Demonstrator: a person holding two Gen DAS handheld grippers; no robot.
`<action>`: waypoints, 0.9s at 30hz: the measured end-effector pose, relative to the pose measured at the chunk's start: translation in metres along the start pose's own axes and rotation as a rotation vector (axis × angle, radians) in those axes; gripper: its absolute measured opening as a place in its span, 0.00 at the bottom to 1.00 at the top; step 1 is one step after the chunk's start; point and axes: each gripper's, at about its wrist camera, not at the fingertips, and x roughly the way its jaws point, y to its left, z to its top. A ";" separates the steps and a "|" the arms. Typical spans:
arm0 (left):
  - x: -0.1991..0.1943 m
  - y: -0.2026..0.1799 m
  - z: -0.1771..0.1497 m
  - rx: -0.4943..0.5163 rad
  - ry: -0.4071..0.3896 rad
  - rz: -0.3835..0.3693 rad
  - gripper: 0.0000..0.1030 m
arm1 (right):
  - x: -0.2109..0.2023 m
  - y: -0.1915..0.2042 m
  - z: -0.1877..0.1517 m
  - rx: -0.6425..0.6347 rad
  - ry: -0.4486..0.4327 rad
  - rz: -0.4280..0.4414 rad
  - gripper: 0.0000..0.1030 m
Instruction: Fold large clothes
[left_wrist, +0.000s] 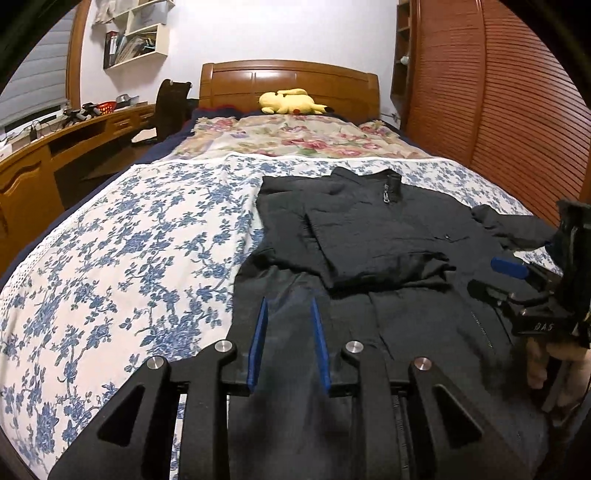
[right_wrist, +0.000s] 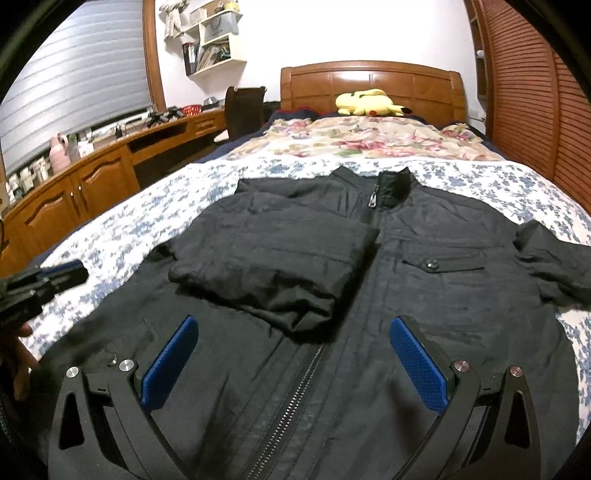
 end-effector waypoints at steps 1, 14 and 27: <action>-0.002 0.003 0.000 -0.002 -0.003 -0.005 0.24 | 0.001 0.000 0.000 -0.001 0.005 0.000 1.00; -0.036 0.038 -0.004 -0.003 -0.074 0.003 0.24 | 0.019 0.015 0.011 -0.064 0.070 -0.061 1.00; -0.049 0.078 -0.014 -0.042 -0.091 0.030 0.32 | 0.074 0.096 0.063 -0.250 0.156 0.005 0.95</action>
